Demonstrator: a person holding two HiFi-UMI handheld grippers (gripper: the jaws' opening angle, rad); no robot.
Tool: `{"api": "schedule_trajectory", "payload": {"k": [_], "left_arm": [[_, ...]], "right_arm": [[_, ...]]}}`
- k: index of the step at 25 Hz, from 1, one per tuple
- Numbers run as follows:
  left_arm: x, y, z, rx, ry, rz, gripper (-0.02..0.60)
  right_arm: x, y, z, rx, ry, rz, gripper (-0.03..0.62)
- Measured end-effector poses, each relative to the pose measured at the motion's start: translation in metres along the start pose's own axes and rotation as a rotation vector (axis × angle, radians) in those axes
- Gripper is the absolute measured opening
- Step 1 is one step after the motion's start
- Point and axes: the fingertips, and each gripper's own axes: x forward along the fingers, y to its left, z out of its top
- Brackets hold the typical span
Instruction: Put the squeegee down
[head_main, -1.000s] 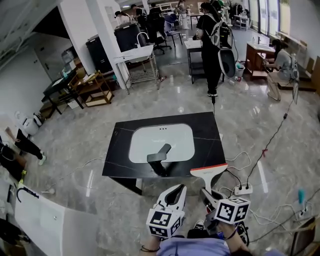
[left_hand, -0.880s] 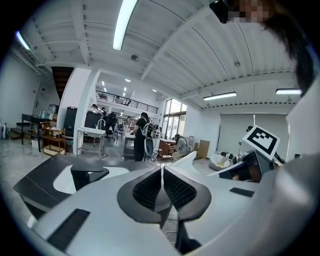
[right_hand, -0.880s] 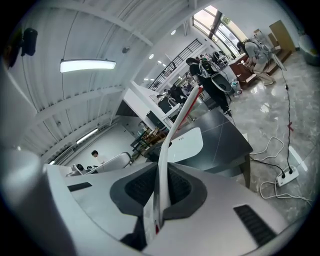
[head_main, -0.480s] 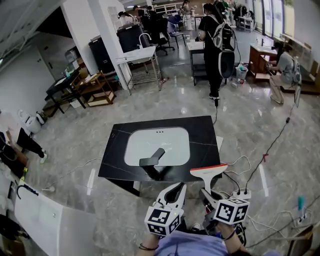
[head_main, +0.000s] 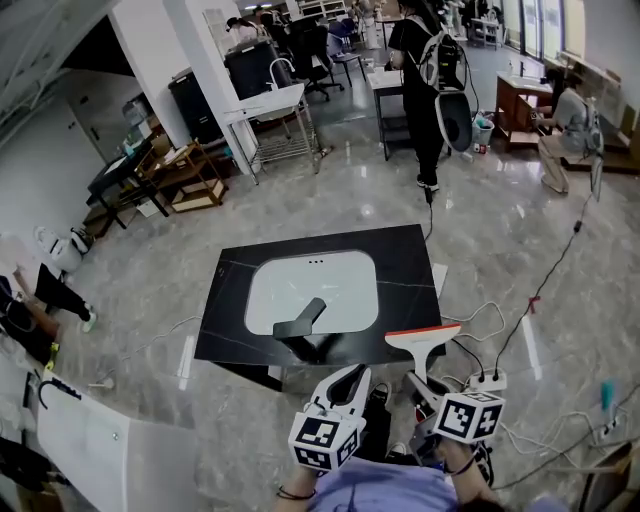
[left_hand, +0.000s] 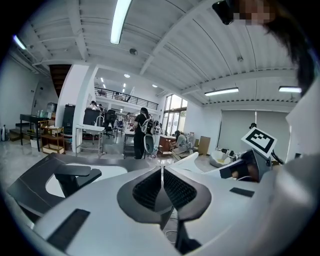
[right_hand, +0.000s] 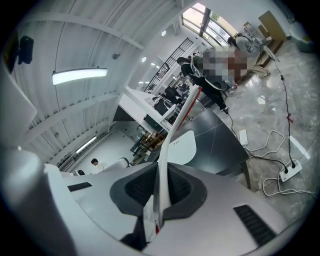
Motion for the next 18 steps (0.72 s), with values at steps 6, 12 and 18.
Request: {"api": "schedule_trajectory", "payload": {"k": [6,12,18], "left_arm": [[0.034,0.014,0.009,0.007,0.007,-0.037,0.026],[0.082,0.033,0.028,0.005,0.003,-0.072,0.026],[0.131,0.063,0.04,0.022,0.005,-0.091,0.026]], "right_arm": [[0.021,-0.013,0.025,0.009,-0.008,-0.027,0.041],[0.054,-0.025,0.054,0.0,0.02,-0.051,0.041],[0.099,-0.042,0.084,0.006,0.043,-0.063,0.041]]}}
